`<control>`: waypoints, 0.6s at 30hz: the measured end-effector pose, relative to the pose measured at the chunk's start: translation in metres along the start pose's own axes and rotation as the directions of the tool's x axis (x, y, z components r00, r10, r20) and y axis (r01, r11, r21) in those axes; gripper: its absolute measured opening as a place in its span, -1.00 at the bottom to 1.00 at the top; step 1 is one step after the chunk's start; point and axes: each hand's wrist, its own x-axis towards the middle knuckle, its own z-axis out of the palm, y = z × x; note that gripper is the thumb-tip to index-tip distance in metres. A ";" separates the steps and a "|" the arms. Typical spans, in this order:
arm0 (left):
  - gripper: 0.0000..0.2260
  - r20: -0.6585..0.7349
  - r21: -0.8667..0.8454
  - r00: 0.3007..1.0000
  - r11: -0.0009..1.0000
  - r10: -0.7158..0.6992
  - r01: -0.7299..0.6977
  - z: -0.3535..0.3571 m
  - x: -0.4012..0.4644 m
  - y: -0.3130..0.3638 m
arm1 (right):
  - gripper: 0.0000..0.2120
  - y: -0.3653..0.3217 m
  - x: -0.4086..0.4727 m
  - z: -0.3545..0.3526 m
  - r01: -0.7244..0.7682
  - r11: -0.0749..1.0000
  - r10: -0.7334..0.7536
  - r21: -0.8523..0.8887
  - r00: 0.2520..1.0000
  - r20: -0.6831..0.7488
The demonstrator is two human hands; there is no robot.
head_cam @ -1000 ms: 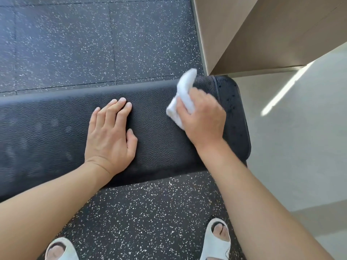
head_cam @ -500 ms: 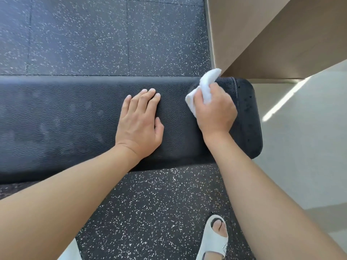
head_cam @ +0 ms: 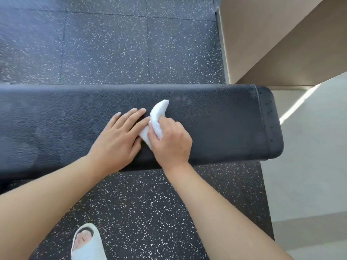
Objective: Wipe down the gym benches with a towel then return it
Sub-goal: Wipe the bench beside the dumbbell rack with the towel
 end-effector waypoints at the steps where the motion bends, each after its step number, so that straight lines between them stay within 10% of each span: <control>1: -0.47 0.006 0.004 1.000 1.000 -0.027 0.027 -0.002 -0.021 -0.012 | -0.77 -0.020 -0.007 0.007 0.024 0.999 -0.024 0.028 1.000 0.019; 18: -0.43 0.035 -0.020 0.966 0.966 -0.258 0.259 -0.040 -0.127 -0.106 | -0.70 -0.170 -0.025 0.074 0.278 0.960 -0.281 0.046 0.956 0.084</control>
